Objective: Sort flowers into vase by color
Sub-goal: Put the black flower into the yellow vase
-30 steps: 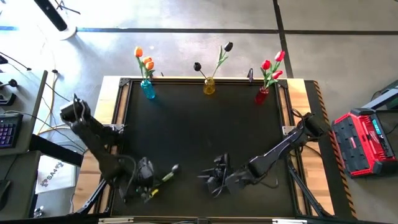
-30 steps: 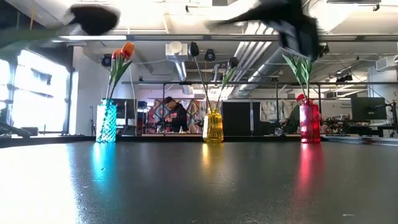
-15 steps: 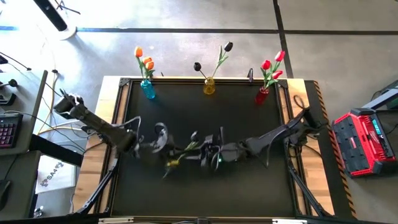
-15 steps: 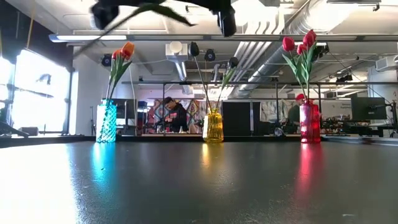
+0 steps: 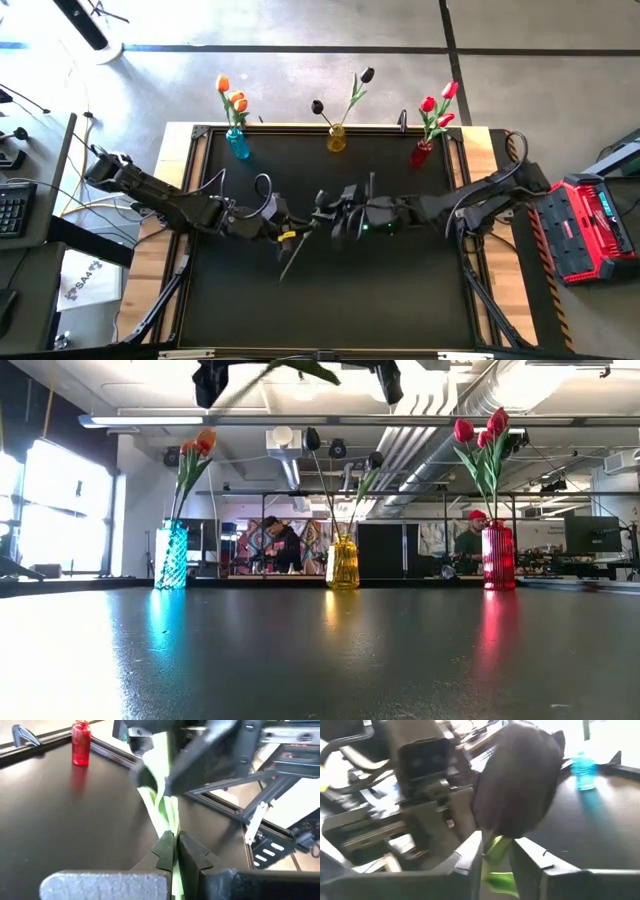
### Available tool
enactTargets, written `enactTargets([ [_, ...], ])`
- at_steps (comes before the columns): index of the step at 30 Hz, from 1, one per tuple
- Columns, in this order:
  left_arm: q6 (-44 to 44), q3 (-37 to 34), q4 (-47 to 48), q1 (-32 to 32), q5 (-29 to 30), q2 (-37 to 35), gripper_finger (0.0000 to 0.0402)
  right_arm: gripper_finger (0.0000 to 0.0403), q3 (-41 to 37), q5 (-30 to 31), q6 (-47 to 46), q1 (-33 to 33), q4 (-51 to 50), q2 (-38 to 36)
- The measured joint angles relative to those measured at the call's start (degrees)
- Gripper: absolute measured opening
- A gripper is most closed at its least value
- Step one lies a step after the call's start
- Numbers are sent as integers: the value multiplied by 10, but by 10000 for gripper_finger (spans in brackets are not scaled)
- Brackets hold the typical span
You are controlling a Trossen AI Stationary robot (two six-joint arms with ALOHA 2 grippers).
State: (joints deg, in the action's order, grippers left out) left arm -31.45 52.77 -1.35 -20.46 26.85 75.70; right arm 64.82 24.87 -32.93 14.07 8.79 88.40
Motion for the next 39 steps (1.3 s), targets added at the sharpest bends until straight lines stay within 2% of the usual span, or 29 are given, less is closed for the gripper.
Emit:
enactTargets([
  [4,2,0,-3,2,5,0,0,73,0,-82,6,-25,10,1],
  [6,2,0,-4,7,4,0,0,71,0,-90,9,-32,9,2],
  [8,1,0,-4,12,6,0,0,61,0,-89,6,-36,7,3],
  [13,-16,0,2,25,32,0,17,7,0,-81,39,-37,6,1],
  [18,-35,1,26,34,43,-1,70,4,0,-69,67,-51,-31,-10],
  [25,-112,1,137,33,42,-1,133,2,0,-49,110,-92,-105,-39],
  [32,-150,1,193,56,34,0,136,1,0,-9,178,-161,-148,-82],
  [36,-98,1,196,99,-6,0,132,1,6,-9,212,-220,-159,-109],
  [39,-59,1,192,139,-40,0,131,0,38,-11,237,-267,-191,-115],
])
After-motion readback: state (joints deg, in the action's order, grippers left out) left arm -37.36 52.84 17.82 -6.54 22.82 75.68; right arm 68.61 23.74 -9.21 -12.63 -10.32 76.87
